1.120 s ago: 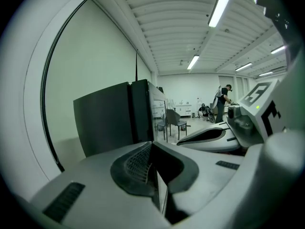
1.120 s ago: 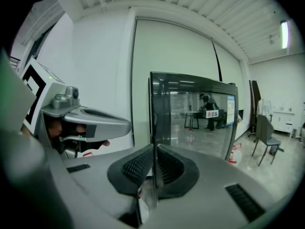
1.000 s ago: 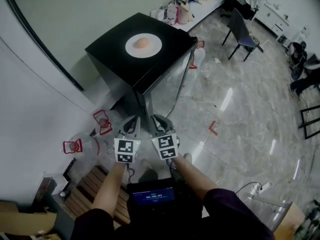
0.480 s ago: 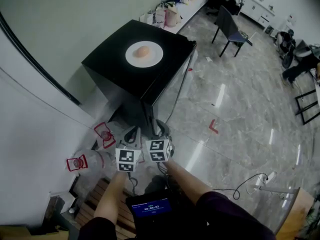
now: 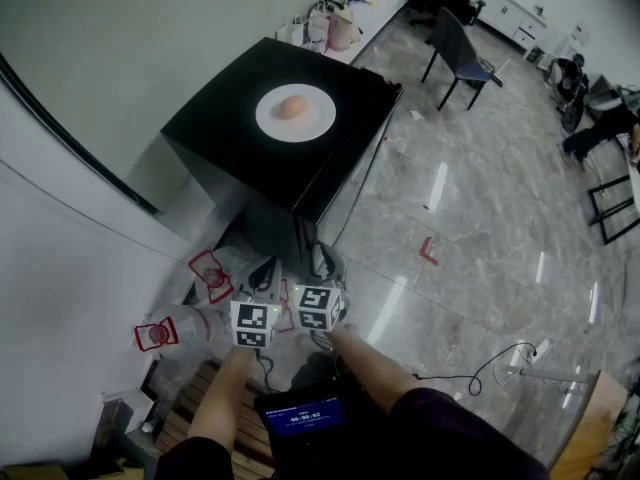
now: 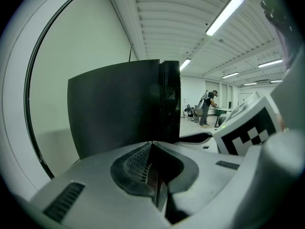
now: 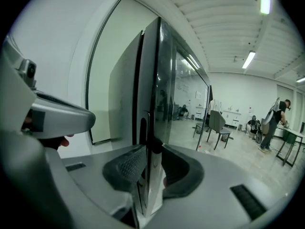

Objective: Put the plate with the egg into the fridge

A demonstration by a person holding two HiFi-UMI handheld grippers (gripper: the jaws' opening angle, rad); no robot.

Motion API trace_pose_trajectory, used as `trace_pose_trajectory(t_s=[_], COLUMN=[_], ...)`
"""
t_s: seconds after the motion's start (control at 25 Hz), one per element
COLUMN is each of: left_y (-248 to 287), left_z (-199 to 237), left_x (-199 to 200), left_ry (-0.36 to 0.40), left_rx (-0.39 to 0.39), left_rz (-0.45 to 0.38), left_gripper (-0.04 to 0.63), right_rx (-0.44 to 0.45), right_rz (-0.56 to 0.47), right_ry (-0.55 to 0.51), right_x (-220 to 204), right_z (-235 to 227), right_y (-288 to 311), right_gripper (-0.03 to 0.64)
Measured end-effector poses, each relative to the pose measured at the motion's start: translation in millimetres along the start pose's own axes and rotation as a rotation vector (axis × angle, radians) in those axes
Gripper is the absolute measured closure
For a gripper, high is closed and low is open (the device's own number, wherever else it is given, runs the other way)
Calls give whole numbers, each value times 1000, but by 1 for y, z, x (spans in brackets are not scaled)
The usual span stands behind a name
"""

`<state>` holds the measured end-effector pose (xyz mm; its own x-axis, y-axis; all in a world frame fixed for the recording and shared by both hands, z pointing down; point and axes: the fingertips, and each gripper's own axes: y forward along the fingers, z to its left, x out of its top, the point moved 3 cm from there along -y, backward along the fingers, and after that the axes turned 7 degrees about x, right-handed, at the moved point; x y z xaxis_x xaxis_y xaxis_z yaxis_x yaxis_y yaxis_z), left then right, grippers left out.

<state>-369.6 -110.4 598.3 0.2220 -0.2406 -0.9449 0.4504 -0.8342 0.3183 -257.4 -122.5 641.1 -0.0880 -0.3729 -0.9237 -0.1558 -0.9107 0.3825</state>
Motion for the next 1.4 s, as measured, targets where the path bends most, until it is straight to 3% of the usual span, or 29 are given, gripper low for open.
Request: trace_pose_trajectory(t_s=[0.36,0.76,1.2,1.4], left_y=[9,12,15,25], left_z=[-1,-27,-27,-62], left_x=[12,32,46,47], left_ry=[35,101,156,158], left_rx=[-50,-152,-187,-304], left_rz=[-26,-66,-71,-90], left_gripper=[586,586,586,586], right_rx=[19,86,47,82], right_rz=[20,16,-4,-31], right_ry=[68,70,117,115], right_x=[1,2,-3,-19], right_z=[0,-1,-15,-58], right_y=[-6,-9,-25,-61], right_gripper=[538,548,558,564])
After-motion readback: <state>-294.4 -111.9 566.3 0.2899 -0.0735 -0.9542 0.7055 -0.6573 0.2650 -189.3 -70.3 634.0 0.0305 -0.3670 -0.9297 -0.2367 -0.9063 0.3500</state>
